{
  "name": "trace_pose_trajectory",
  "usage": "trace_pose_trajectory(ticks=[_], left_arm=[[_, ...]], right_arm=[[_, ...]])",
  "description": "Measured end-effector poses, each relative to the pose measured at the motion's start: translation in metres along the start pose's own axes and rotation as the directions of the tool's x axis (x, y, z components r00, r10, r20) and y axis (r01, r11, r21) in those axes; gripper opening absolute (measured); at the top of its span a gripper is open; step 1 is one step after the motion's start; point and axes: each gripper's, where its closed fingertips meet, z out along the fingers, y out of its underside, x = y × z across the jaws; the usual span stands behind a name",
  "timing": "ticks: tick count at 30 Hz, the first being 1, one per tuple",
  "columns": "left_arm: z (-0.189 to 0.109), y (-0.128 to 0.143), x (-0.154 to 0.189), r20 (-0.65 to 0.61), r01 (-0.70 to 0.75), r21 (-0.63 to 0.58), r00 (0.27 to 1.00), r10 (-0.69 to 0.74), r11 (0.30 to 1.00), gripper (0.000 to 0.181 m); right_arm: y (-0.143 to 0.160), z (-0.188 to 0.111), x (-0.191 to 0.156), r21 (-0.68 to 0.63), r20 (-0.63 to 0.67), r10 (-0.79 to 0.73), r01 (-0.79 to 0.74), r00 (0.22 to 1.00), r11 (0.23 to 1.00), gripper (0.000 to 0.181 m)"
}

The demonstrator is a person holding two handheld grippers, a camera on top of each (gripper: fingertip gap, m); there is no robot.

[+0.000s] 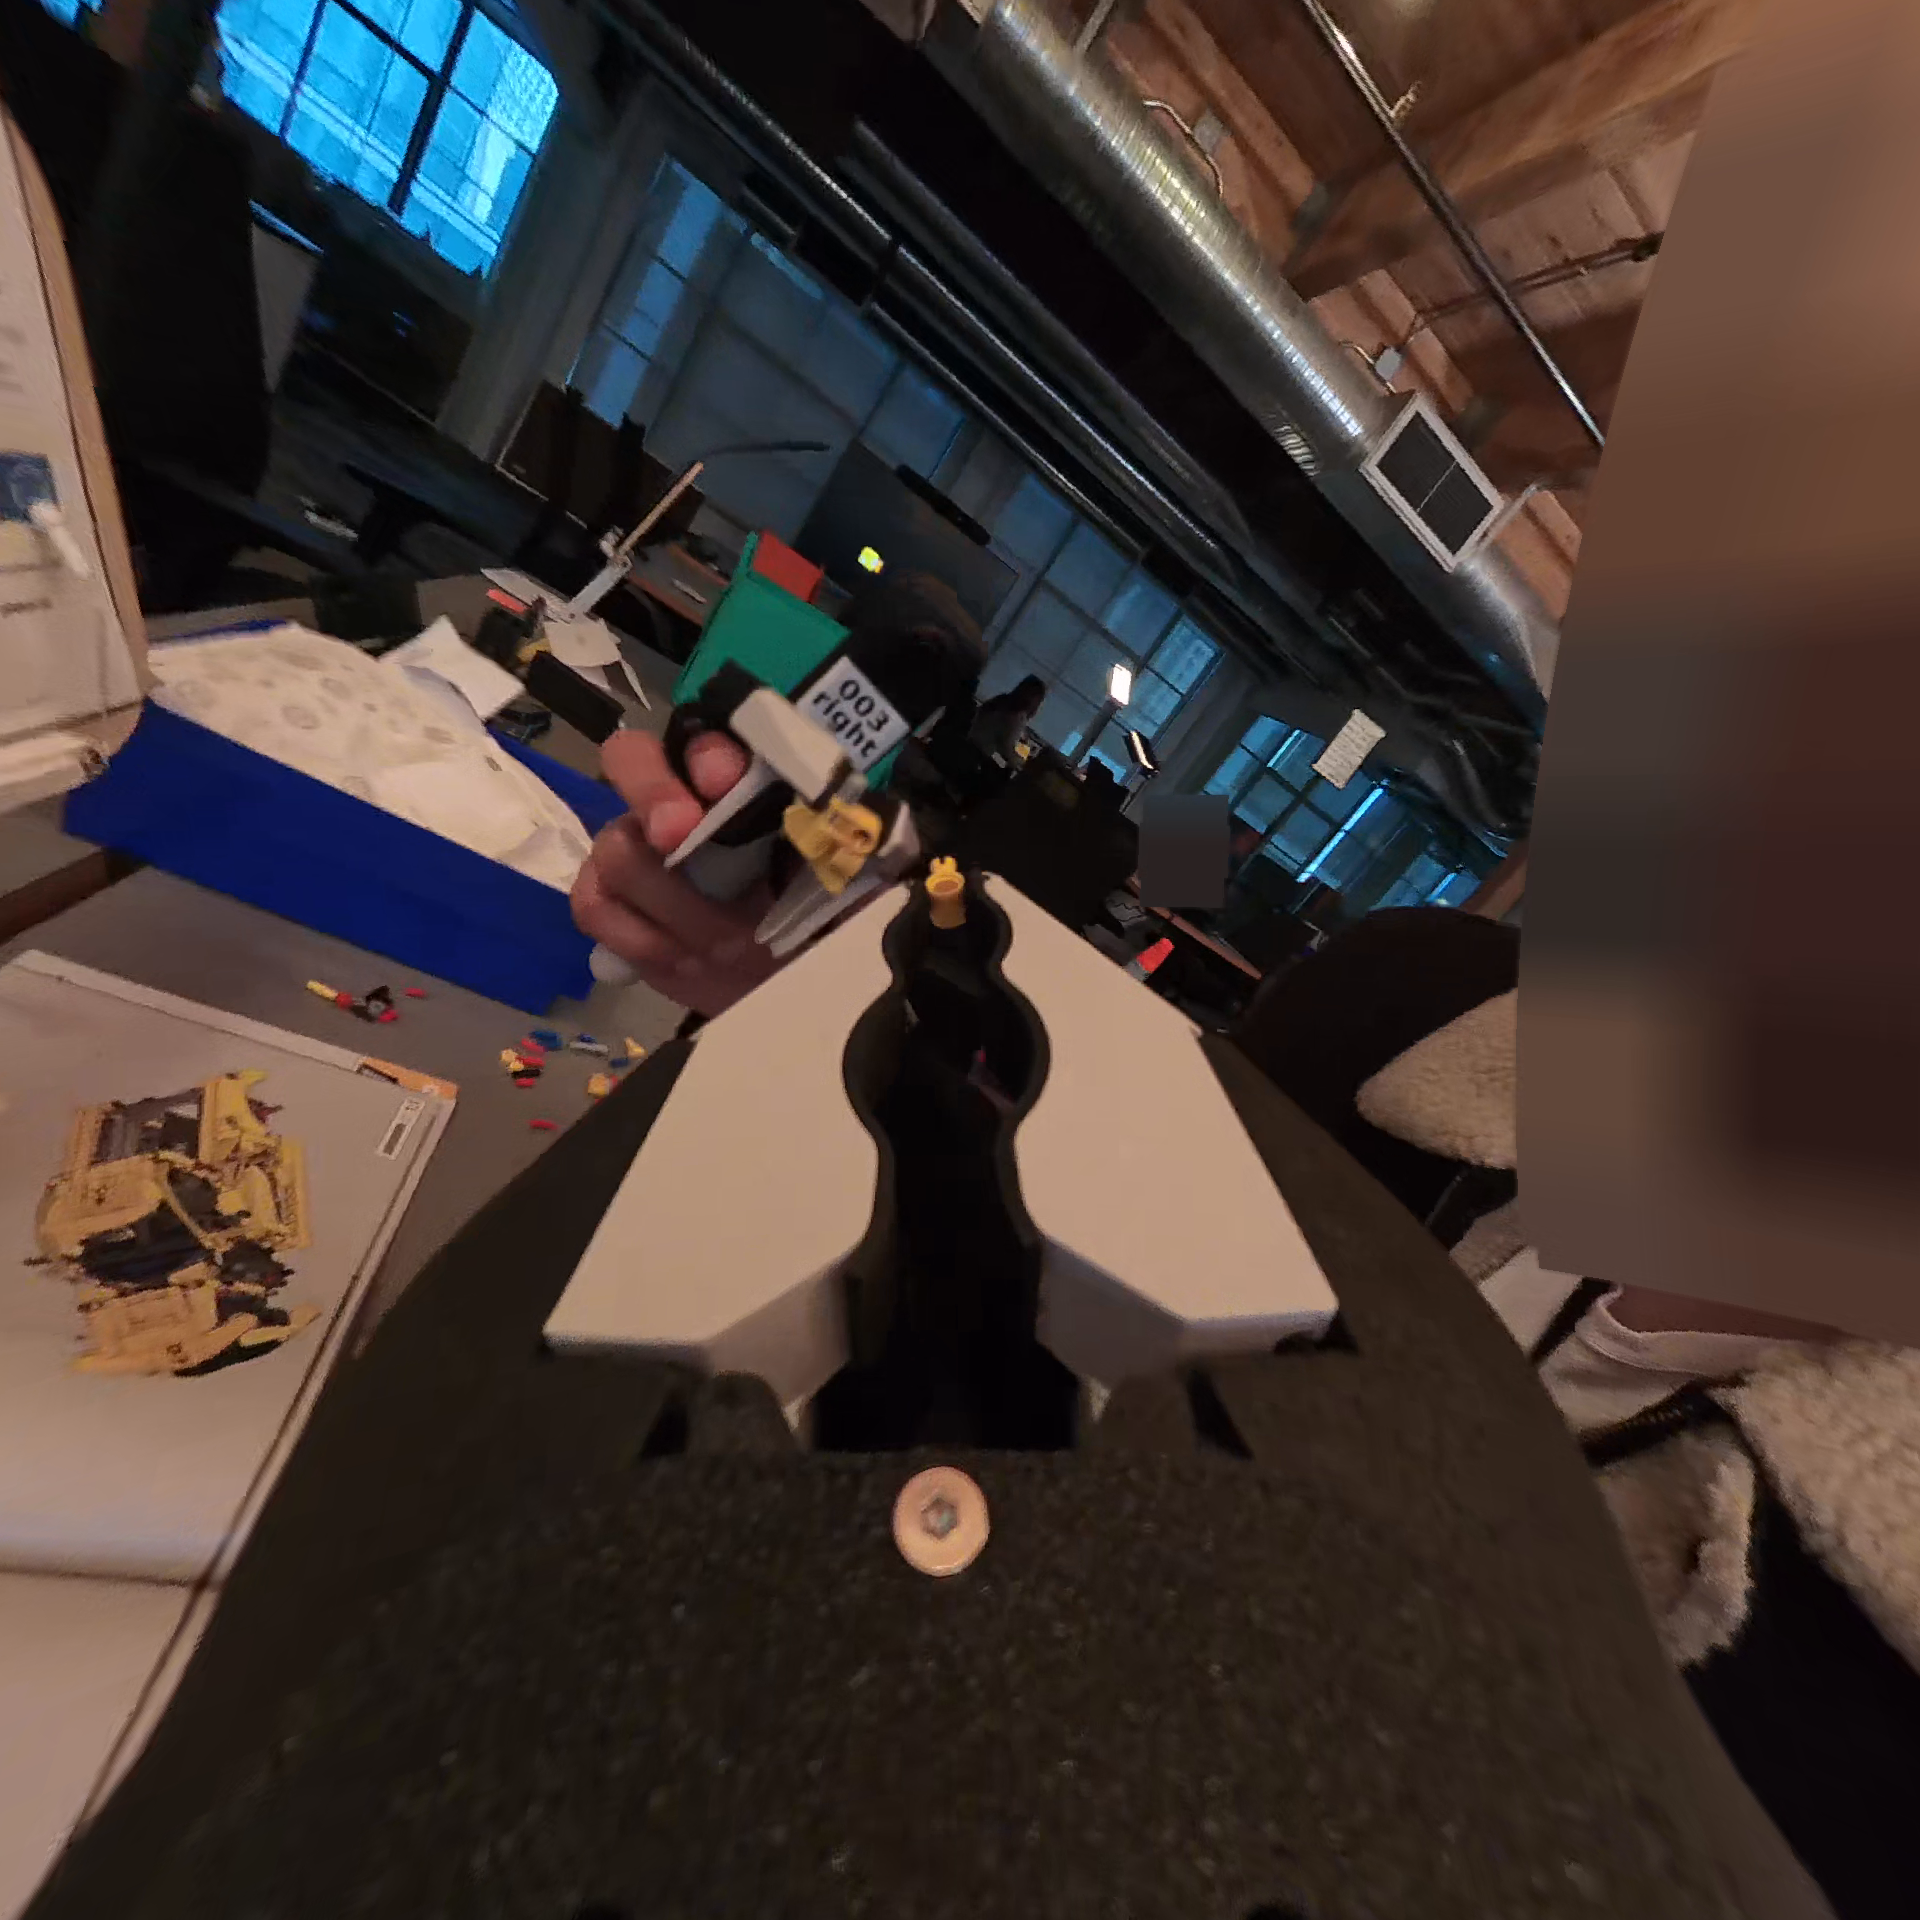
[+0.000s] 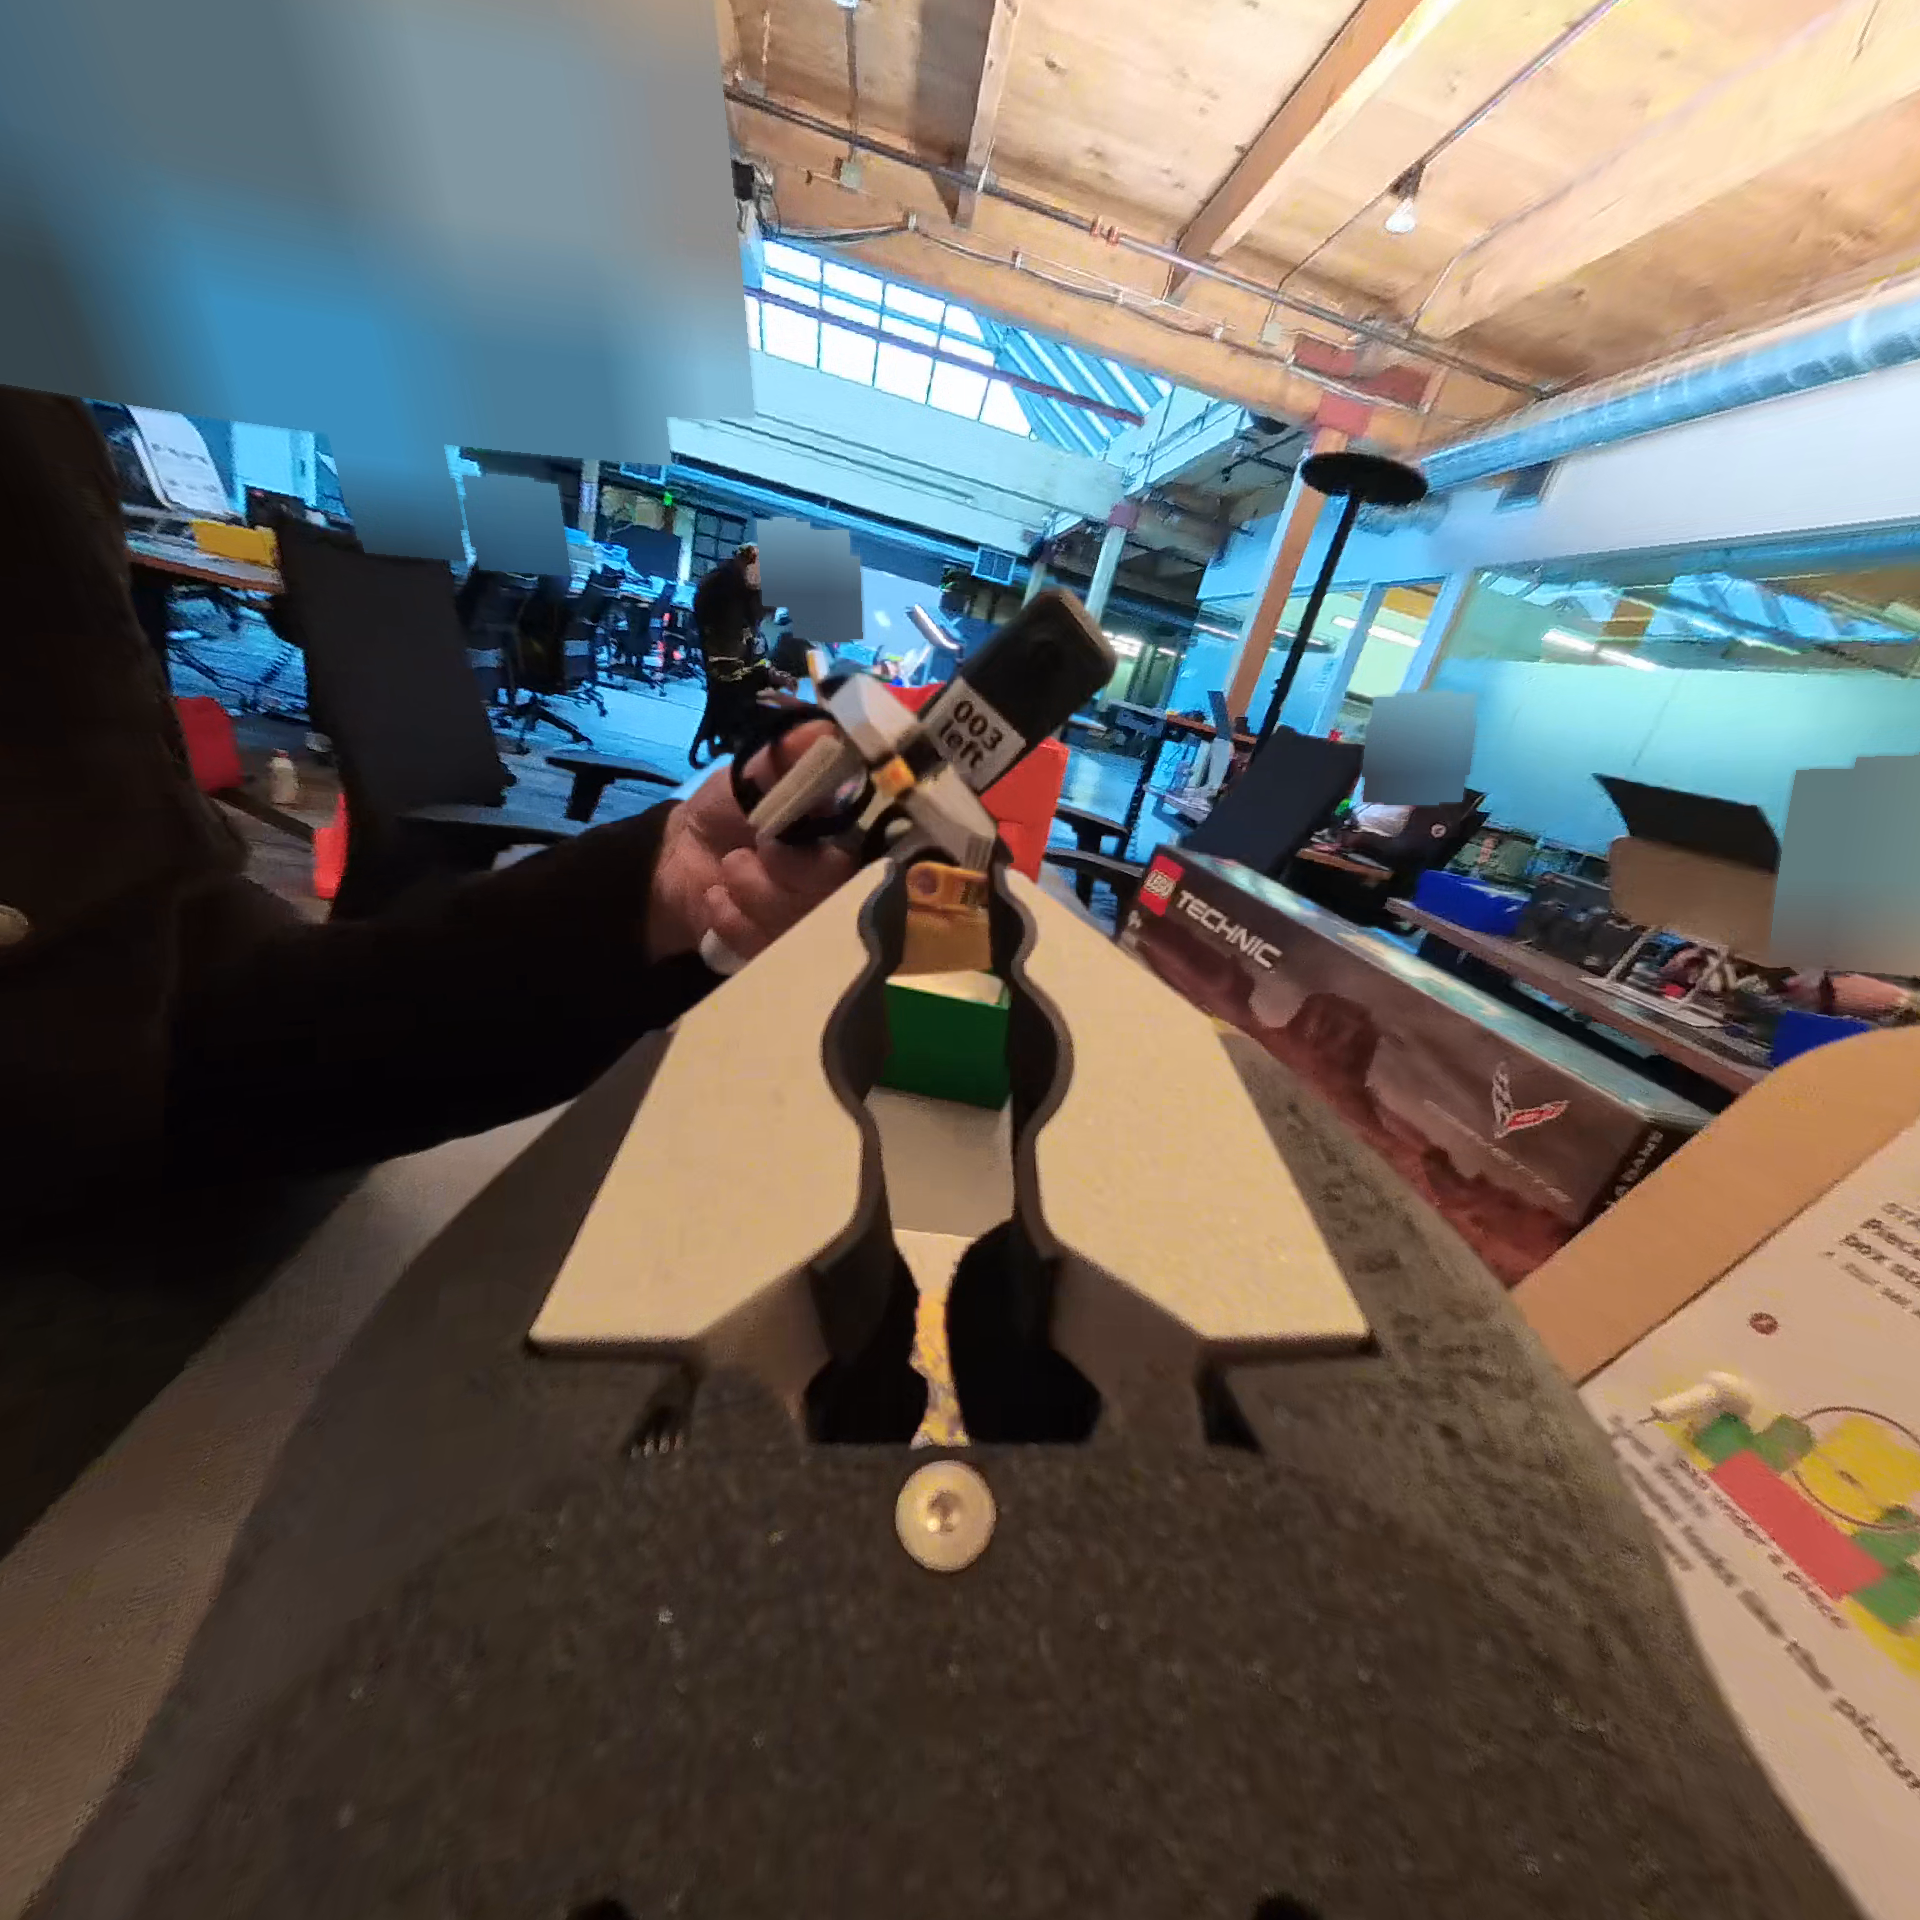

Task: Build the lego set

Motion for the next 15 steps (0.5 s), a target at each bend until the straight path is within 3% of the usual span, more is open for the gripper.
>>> trace_pose_trajectory(ticks=[2, 6, 11, 15], left_arm=[[-0.001, 0.001, -0.006, -0.078, 0.087, 0.017, 0.993, -0.086, 0.996, 0.006], [0.006, 0.017, -0.024, -0.12, 0.161, -0.036, 0.979, -0.164, 0.986, 0.007], [0.017, 0.035, -0.041, -0.15, 0.228, -0.088, 0.959, -0.24, 0.97, 0.006], [0.017, 0.041, -0.045, -0.17, 0.242, -0.106, 0.951, -0.258, 0.964, 0.007]], right_arm=[[0.004, -0.002, -0.004, -0.04, 0.025, -0.016, 0.017, 1.0, 0.999, 0.014], [0.02, 0.0, -0.003, -0.125, -0.012, -0.207, 0.204, 0.978, 0.971, 0.014], [0.03, 0.001, -0.016, -0.127, 0.087, -0.185, 0.196, 0.979, 0.972, 0.014], [0.035, -0.001, -0.016, -0.162, 0.094, -0.17, 0.184, 0.981, 0.97, 0.014]])
